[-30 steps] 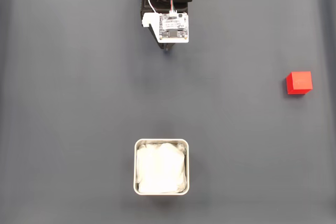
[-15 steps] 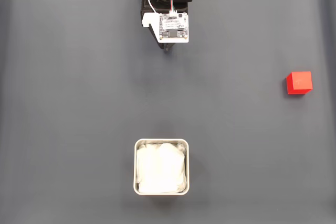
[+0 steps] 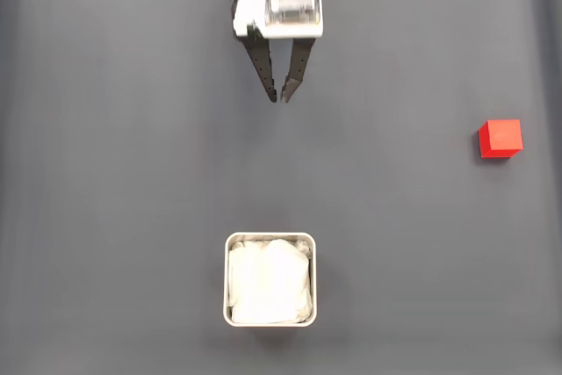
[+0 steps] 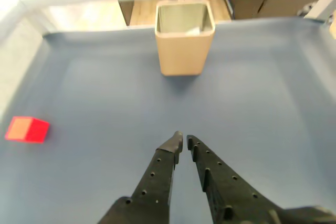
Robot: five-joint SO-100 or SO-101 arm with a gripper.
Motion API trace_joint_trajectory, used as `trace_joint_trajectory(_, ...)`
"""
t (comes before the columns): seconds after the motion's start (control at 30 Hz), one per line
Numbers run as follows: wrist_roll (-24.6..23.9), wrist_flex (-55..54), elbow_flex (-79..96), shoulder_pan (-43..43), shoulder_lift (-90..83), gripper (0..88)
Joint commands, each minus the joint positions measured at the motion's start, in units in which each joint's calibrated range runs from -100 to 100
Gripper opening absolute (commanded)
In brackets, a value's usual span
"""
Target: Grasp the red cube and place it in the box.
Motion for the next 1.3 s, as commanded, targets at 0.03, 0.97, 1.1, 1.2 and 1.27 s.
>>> trace_joint_trajectory(0.03, -0.2, -1.4, -20.8, 0.5, 9.4, 0.0)
trace_joint_trajectory(0.97, 3.7, 14.4, -56.5, -10.6, 39.1, 0.0)
trace_joint_trajectory(1.1, 3.7, 14.7, -56.4, -14.1, 40.3, 0.0)
trace_joint_trajectory(1.2, 3.5, 15.0, -56.4, -16.7, 41.0, 0.0)
trace_joint_trajectory(1.27, 3.2, 15.0, -56.4, -18.3, 41.4, 0.0)
